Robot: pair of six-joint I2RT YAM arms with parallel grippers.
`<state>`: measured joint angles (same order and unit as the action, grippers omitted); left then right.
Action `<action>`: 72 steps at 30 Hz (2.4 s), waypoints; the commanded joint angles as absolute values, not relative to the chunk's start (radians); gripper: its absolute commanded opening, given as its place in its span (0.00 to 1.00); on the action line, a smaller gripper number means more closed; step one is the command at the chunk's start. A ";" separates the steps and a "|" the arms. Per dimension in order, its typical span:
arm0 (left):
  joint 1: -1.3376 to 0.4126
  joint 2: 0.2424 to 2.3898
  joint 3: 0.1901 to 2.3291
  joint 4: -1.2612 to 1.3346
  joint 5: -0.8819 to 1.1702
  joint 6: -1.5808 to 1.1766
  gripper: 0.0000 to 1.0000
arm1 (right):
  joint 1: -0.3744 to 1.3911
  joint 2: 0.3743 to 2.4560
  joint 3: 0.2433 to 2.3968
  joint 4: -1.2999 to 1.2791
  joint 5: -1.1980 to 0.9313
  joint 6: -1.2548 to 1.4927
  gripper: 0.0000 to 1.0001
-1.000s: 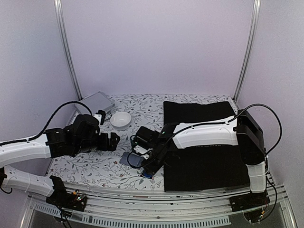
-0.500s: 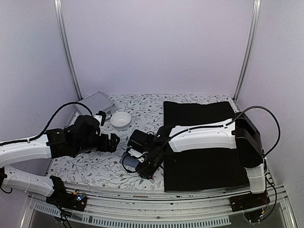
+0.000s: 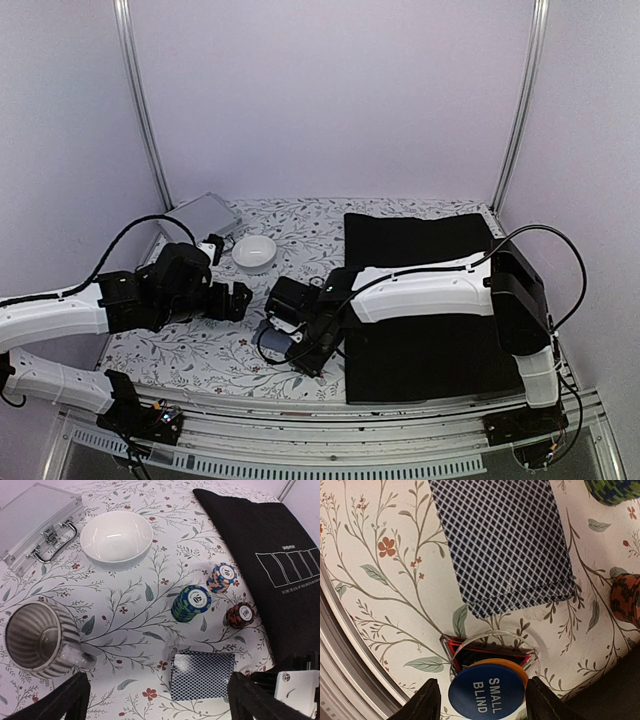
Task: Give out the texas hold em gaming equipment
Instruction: Pick up the small blind button from the poker chips pile, then place the small blind button at the center of the board.
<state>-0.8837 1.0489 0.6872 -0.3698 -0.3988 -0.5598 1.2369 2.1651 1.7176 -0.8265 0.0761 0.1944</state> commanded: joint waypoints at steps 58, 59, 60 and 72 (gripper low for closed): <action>-0.956 1.059 0.547 -0.116 -0.148 -0.664 0.89 | 1.108 1.953 1.540 -0.765 -0.007 0.209 0.10; -0.972 1.068 0.551 -0.117 -0.152 -0.658 0.89 | 1.097 1.941 1.530 -0.764 -0.001 0.211 0.10; -0.985 1.077 0.557 -0.117 -0.159 -0.651 0.89 | 1.086 1.928 1.519 -0.765 0.000 0.211 0.10; -1.018 1.131 0.619 -0.115 -0.214 -0.618 0.94 | 0.684 1.752 1.387 -0.780 0.101 0.140 0.07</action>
<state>-1.0039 1.1137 0.5747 -0.1345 -0.1841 -0.6453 0.8528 1.8133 1.4082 -0.7792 0.0467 0.1772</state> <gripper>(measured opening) 0.924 0.477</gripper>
